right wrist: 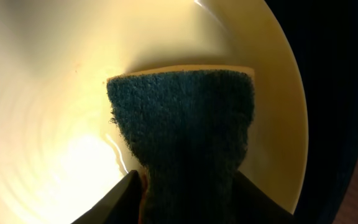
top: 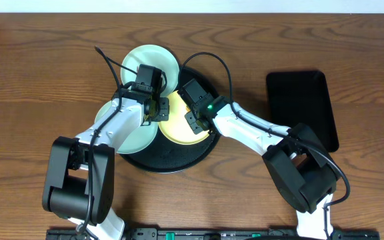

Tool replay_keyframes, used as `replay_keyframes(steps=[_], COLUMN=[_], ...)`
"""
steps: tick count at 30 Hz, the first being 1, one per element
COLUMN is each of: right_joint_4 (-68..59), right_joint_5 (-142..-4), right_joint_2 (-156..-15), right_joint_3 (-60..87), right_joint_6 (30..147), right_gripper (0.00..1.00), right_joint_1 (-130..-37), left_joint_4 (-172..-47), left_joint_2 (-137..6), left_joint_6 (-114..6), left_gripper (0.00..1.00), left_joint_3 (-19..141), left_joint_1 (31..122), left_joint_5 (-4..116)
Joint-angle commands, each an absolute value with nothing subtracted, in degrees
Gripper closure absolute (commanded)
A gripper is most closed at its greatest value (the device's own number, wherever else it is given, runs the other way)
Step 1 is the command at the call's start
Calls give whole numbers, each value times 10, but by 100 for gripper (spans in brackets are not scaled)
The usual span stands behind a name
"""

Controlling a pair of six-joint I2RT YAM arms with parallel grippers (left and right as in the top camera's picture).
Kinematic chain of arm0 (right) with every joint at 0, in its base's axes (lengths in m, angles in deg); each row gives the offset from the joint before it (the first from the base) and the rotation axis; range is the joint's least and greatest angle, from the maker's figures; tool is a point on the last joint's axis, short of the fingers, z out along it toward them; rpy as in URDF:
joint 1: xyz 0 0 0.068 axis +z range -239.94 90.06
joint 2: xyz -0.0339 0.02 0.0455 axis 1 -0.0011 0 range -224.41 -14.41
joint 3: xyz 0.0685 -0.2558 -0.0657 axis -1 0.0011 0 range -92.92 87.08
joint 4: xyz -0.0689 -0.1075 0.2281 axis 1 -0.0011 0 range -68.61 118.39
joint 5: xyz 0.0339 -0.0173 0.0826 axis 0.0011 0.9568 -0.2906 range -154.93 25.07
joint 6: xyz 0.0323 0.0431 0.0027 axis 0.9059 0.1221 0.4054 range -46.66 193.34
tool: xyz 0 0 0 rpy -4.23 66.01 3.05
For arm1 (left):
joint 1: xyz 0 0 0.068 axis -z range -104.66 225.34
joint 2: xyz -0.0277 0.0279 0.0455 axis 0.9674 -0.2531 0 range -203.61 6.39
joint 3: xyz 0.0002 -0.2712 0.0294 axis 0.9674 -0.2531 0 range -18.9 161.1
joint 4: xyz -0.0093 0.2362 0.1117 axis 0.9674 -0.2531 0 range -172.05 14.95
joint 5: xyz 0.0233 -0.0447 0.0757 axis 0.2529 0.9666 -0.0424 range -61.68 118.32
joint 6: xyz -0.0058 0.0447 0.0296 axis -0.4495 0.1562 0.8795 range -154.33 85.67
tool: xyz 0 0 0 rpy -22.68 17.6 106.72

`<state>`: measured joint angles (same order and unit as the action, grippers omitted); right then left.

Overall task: Clean dirty plates on tray and stack at the side
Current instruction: 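Rub the sponge on the yellow plate while the left gripper holds it, then scrub the sponge across the yellow plate surface with the right gripper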

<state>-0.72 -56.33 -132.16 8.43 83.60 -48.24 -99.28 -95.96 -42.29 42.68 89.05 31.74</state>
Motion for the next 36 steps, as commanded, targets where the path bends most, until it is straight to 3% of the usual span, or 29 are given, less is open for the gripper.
replay_keyframes(steps=[1,5,8,14,19,24,30,36], right_joint_4=[-6,-3,5,-13,-3,-6,-6,-5], right_joint_5=[-562,-562,-562,-562,-562,-565,-697,-699], right_joint_2=[-1301,-1301,-1301,-1302,-1313,-1321,-1322,-1322], right_joint_3=[87,87,87,89,103,103,104,115], right_joint_6=[840,840,840,840,840,840,842,855], right_gripper=[58,64,86,84,99,99,99,99], right_joint_1=[-488,-492,-492,-492,-490,-490,-488,-477], left_joint_4=[-995,-994,-995,-996,-996,-996,-995,-993], left_joint_2=[-951,-951,-951,-951,-951,-951,-951,-951], left_joint_6=[-432,-432,-432,-432,-432,-432,-432,-432], left_gripper=[92,92,92,92,92,92,92,92], left_joint_3=[422,422,422,422,422,422,422,422], left_joint_1=[889,889,889,889,889,889,889,889], left_joint_5=[309,309,309,309,309,309,309,309])
